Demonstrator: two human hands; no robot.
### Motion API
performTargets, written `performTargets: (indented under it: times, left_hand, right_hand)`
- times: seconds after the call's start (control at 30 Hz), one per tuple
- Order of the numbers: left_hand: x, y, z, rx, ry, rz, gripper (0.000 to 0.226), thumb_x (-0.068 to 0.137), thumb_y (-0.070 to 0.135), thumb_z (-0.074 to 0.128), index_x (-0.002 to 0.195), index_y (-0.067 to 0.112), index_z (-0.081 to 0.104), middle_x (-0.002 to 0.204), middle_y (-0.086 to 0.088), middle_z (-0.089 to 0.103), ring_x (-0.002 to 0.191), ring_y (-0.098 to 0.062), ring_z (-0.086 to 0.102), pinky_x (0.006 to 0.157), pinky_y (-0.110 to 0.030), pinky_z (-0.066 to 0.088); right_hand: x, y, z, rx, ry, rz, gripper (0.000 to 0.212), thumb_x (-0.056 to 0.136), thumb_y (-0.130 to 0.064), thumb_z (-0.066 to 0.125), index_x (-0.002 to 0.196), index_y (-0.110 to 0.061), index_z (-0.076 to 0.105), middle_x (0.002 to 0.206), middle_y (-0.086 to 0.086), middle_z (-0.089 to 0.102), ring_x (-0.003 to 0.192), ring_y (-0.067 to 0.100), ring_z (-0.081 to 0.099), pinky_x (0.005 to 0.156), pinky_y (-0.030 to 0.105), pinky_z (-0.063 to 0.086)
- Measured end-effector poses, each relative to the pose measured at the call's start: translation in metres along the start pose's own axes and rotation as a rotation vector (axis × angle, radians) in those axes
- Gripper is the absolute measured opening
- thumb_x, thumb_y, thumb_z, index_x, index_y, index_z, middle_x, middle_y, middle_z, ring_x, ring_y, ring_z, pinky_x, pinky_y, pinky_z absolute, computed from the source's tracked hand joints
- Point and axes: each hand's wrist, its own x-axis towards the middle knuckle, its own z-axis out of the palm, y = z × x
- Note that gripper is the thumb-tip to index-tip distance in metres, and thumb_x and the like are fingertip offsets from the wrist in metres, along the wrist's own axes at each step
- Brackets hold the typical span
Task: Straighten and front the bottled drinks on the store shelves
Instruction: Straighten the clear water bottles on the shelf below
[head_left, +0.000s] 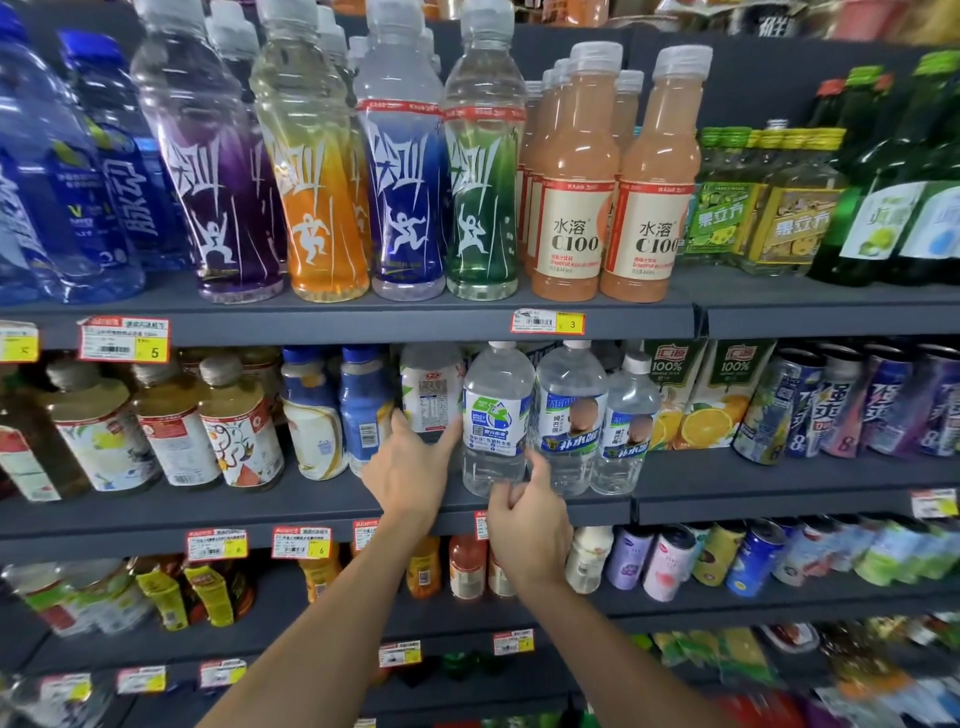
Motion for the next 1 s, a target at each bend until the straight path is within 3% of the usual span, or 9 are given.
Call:
performTargets:
  times: [0.3, 0.57, 0.67, 0.83, 0.93, 1.0]
  left_hand:
    - [0.011, 0.013, -0.005, 0.004, 0.004, 0.019, 0.072, 0.082, 0.079, 0.049, 0.108, 0.013, 0.052, 0.098, -0.011, 0.07, 0.084, -0.036, 0.068, 0.063, -0.038, 0.037]
    - [0.011, 0.007, -0.015, -0.099, 0.013, 0.014, 0.068, 0.075, 0.08, 0.058, 0.091, 0.015, 0.051, 0.072, 0.001, 0.059, 0.071, -0.029, 0.066, 0.059, -0.033, 0.04]
    - [0.007, 0.001, -0.021, -0.097, 0.021, 0.022, 0.069, 0.074, 0.082, 0.057, 0.096, 0.017, 0.054, 0.073, 0.0, 0.065, 0.072, -0.029, 0.067, 0.059, -0.033, 0.039]
    - [-0.007, -0.01, -0.035, -0.116, 0.042, 0.03, 0.073, 0.07, 0.087, 0.052, 0.111, 0.027, 0.056, 0.067, 0.012, 0.058, 0.073, -0.021, 0.068, 0.064, -0.032, 0.046]
    - [-0.011, -0.019, -0.042, -0.086, 0.049, 0.051, 0.08, 0.07, 0.09, 0.047, 0.121, 0.027, 0.053, 0.069, 0.012, 0.061, 0.075, -0.019, 0.069, 0.064, -0.032, 0.045]
    - [-0.011, -0.023, -0.047, -0.078, 0.066, 0.079, 0.079, 0.071, 0.089, 0.047, 0.121, 0.028, 0.05, 0.075, 0.013, 0.062, 0.08, -0.02, 0.069, 0.066, -0.033, 0.045]
  right_hand:
    - [0.0, 0.0, 0.007, 0.012, 0.054, -0.006, 0.055, 0.096, -0.027, 0.052, 0.149, -0.02, 0.041, 0.053, -0.009, 0.055, 0.056, 0.006, 0.056, 0.056, 0.031, 0.044]
    - [0.0, -0.003, 0.011, -0.031, 0.084, -0.01, 0.064, 0.094, -0.04, 0.056, 0.151, -0.017, 0.037, 0.055, -0.014, 0.06, 0.059, 0.004, 0.054, 0.061, 0.03, 0.04]
    - [0.0, -0.002, 0.013, -0.047, 0.109, -0.01, 0.065, 0.093, -0.043, 0.059, 0.15, -0.018, 0.039, 0.055, -0.017, 0.059, 0.059, 0.001, 0.05, 0.062, 0.03, 0.039]
    - [-0.002, -0.002, 0.019, -0.011, 0.157, 0.011, 0.071, 0.089, -0.053, 0.065, 0.148, -0.02, 0.042, 0.055, -0.019, 0.059, 0.068, 0.004, 0.063, 0.069, 0.032, 0.048]
    - [-0.004, -0.006, 0.025, 0.034, 0.184, 0.05, 0.076, 0.085, -0.055, 0.07, 0.147, -0.023, 0.04, 0.066, -0.018, 0.06, 0.07, 0.006, 0.06, 0.075, 0.039, 0.055]
    - [-0.006, -0.011, 0.027, 0.06, 0.218, 0.071, 0.076, 0.083, -0.055, 0.073, 0.144, -0.025, 0.039, 0.094, -0.013, 0.065, 0.091, 0.016, 0.066, 0.079, 0.045, 0.055]
